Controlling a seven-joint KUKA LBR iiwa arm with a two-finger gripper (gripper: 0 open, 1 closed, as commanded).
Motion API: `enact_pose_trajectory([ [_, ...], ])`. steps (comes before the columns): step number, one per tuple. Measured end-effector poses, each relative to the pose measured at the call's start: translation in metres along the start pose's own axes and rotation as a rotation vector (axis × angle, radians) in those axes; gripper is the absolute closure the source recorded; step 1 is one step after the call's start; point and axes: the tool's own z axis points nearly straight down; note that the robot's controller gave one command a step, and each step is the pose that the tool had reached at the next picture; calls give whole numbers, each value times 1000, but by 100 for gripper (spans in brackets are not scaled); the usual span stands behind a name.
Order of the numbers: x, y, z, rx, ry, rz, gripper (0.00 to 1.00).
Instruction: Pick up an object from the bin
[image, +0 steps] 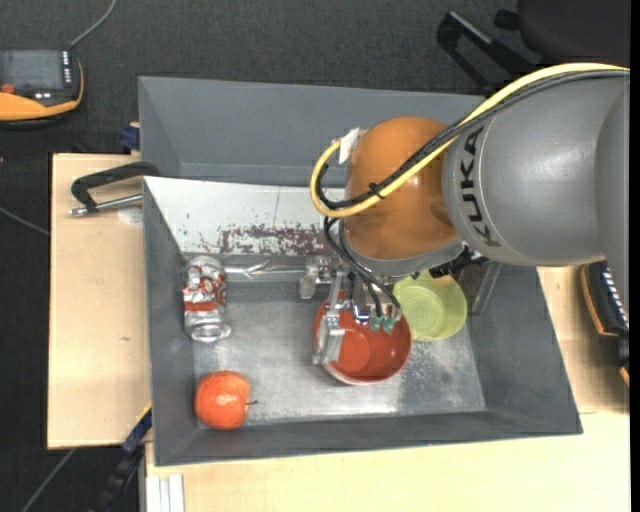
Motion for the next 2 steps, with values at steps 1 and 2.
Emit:
enact_pose_trajectory([
  [1,-1,-71,35,3,3,-11,0],
  [2,-1,-66,32,-2,-2,-17,100],
])
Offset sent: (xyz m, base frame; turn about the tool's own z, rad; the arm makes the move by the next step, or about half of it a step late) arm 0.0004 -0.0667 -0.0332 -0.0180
